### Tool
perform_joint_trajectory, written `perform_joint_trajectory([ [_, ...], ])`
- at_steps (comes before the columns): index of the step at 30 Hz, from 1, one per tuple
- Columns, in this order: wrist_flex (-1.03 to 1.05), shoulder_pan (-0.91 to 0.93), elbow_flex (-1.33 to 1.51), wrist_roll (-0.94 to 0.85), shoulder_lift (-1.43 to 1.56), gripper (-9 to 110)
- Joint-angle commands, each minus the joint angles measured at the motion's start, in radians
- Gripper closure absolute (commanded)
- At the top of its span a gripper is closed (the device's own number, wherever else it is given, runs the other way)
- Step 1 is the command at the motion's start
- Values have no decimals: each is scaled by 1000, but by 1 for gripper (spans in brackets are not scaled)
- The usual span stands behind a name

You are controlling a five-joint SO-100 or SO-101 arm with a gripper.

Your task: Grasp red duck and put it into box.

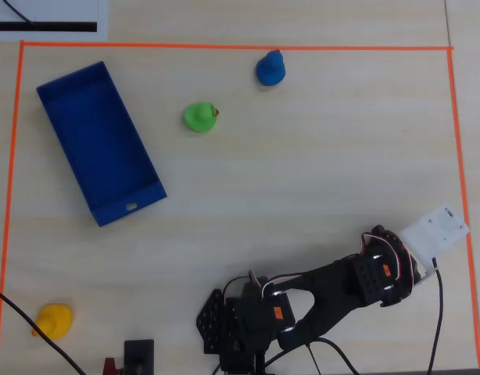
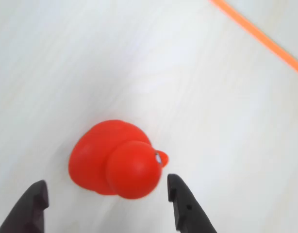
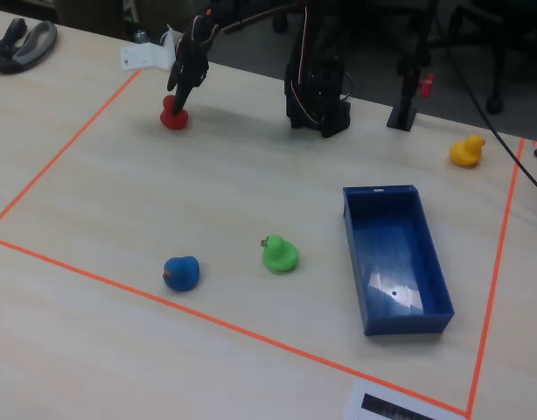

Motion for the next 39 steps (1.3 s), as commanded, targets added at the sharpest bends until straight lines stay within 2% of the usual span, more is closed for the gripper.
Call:
perform_joint_trajectory([
  [1,-41,-15,-2,20,23,68],
  [24,-146,-3,-2,25,-64,68],
  [39,-183,26,54,-38,-80,69],
])
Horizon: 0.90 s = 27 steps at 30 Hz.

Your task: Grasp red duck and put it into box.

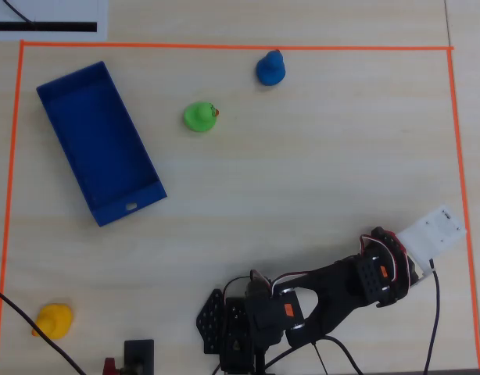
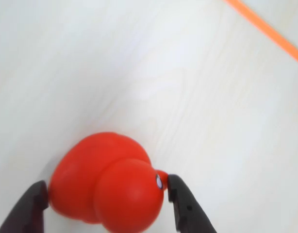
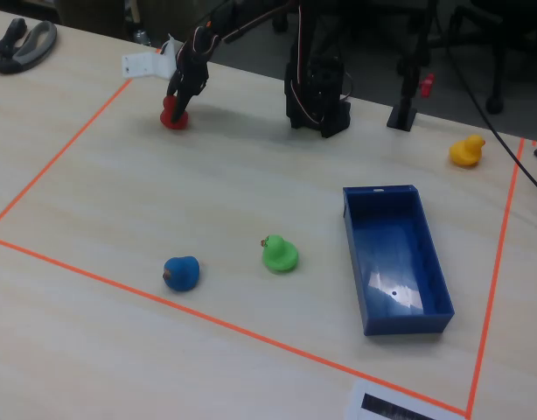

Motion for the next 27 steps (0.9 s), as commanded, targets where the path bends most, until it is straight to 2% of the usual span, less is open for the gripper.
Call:
perform_joint_trajectory([
  [1,-31,11,8,-21,6,69],
  [10,-46,-9,25,-6,6,71],
  [11,-41,-12,23,-5,6,75],
  [13,-29,-15,23,-3,6,96],
  [14,-28,-17,23,2,6,101],
  [27,-12,-18,52,-29,5,101],
])
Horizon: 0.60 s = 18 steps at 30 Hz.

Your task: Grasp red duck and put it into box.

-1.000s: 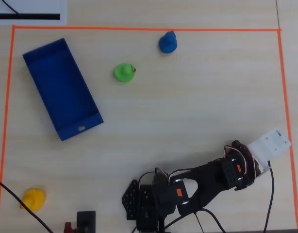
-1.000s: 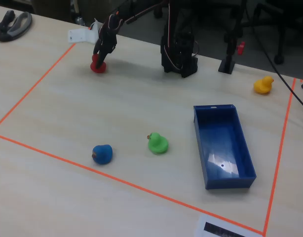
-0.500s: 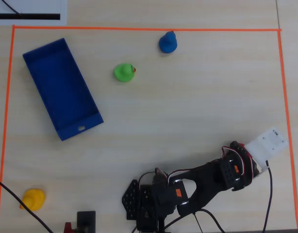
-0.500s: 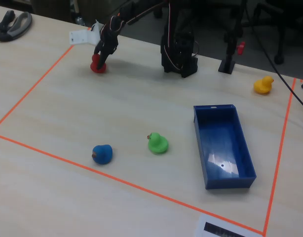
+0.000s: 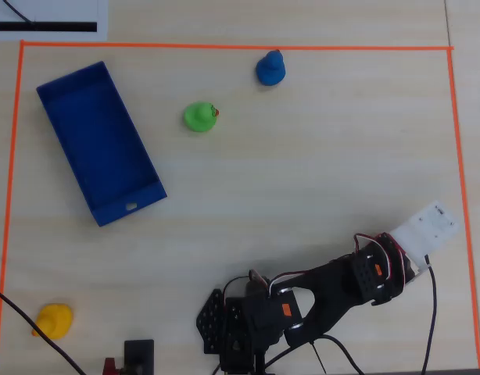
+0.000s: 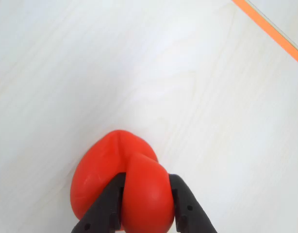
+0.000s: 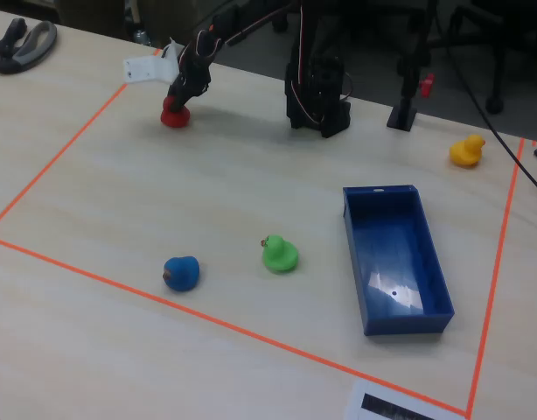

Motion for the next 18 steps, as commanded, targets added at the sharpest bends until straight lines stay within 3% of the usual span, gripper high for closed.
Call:
perform_joint_trajectory([
  [1,29,-6,3,0,3,101],
  [5,163,-12,-69,77,51,101],
  [10,354,-127,-213,422,181,101],
  [14,601,-308,-376,710,330,101],
  [18,899,-623,-551,939,453,101],
])
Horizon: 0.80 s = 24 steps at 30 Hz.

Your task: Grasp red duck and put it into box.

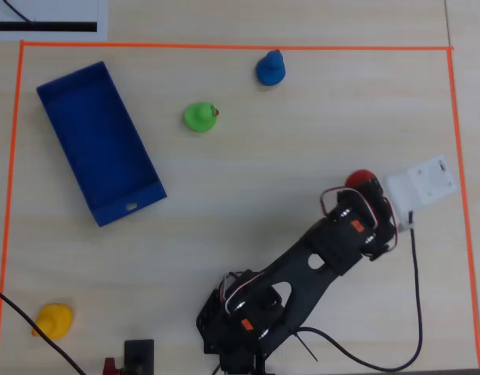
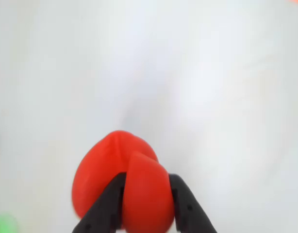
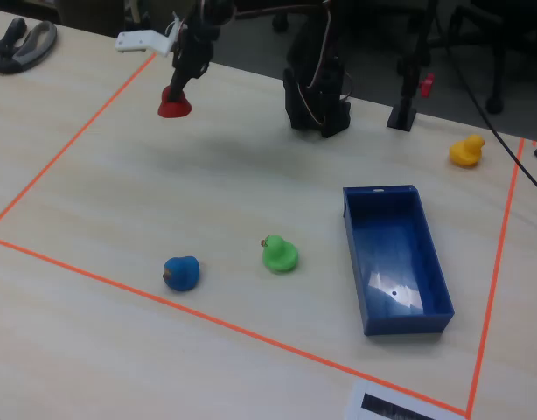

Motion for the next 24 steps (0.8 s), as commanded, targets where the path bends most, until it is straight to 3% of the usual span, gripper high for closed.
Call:
perform_joint_trajectory([
  [1,196,-262,-152,284,132,101],
  [6,364,-749,-272,588,130,101],
  [11,278,-1072,-215,749,69,101],
  [24,-69,-1378,-216,769,-252,101],
])
